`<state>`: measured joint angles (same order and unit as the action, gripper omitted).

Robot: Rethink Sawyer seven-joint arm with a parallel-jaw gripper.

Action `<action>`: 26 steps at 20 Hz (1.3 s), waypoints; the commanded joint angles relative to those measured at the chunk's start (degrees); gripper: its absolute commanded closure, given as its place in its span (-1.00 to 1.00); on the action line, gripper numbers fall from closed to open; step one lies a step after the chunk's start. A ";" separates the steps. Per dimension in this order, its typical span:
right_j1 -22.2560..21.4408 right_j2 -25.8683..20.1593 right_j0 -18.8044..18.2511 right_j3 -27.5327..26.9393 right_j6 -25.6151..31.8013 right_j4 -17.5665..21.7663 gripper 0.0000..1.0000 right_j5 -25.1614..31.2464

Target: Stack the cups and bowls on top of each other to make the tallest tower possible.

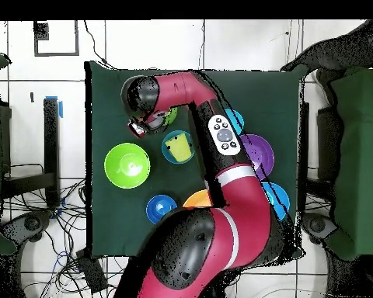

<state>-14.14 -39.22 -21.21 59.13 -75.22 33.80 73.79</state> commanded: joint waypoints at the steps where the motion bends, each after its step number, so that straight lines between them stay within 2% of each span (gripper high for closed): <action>1: 2.17 0.02 -0.56 -6.96 16.00 1.41 -1.00 6.89; 6: 3.05 0.00 -0.69 -8.61 17.25 2.10 -1.00 7.41; 13: 2.42 0.24 -1.39 -6.32 17.75 2.30 -1.00 5.71; 19: -0.49 1.22 -1.64 -0.30 17.90 3.55 -1.00 3.22; 26: -7.49 1.47 -3.36 7.37 15.30 2.89 -1.00 3.06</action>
<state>-15.86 -39.24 -23.15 59.56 -75.22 34.10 76.89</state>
